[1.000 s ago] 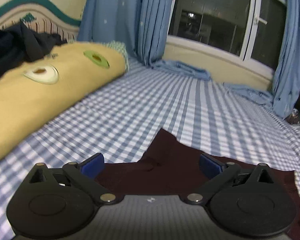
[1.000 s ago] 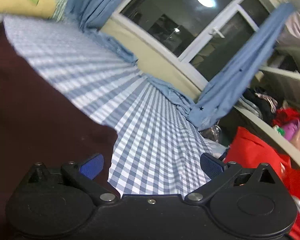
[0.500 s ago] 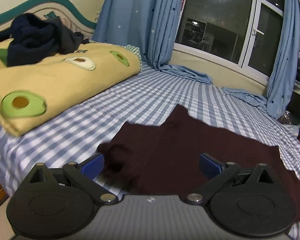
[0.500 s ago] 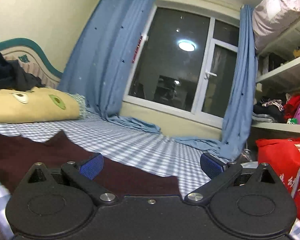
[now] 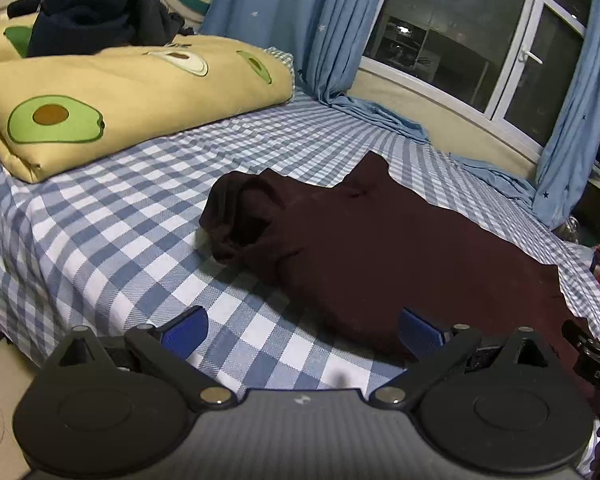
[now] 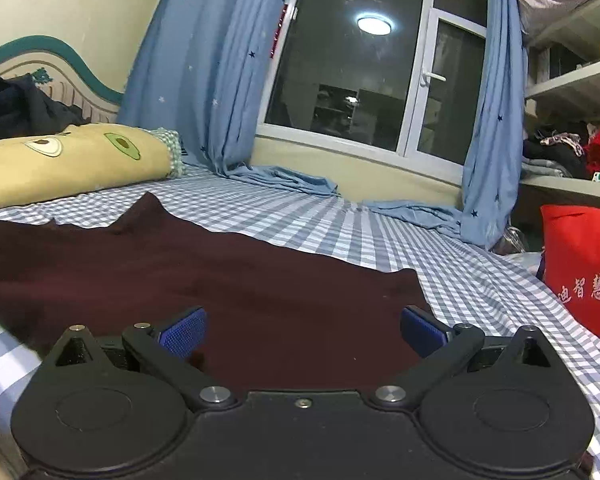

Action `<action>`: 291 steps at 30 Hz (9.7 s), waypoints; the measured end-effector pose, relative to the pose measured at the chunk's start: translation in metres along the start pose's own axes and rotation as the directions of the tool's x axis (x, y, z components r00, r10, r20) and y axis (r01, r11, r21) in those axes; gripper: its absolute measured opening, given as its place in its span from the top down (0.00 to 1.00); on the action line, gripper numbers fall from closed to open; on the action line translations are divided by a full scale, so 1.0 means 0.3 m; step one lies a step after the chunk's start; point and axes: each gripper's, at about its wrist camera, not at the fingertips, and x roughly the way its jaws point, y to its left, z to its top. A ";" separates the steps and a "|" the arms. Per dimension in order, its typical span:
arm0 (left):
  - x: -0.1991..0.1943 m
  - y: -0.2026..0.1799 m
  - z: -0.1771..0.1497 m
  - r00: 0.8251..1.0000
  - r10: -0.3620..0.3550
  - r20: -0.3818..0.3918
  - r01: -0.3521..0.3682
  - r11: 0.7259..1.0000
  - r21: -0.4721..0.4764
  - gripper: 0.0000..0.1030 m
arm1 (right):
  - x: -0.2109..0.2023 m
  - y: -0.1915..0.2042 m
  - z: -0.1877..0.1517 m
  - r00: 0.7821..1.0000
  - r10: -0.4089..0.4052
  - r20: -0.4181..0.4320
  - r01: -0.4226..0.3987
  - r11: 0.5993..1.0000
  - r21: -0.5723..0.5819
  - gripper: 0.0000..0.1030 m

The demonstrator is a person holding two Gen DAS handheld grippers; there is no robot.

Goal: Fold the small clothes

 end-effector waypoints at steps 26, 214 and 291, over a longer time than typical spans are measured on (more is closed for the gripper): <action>0.146 -0.040 0.073 0.997 0.049 -0.066 -0.054 0.996 -0.076 0.01 | 0.091 0.067 -0.178 1.000 -0.018 0.016 0.017 0.998 0.054 0.00; -0.137 -0.692 -0.188 0.963 -0.269 -0.007 0.194 0.675 0.712 0.01 | 0.068 -0.590 -0.093 0.916 0.396 -0.069 -0.294 0.776 0.559 0.17; 0.242 -0.743 -0.123 0.938 -0.214 -0.272 0.278 0.934 0.224 0.01 | -0.035 -0.678 -0.221 0.982 0.000 -0.189 0.089 0.883 0.462 0.12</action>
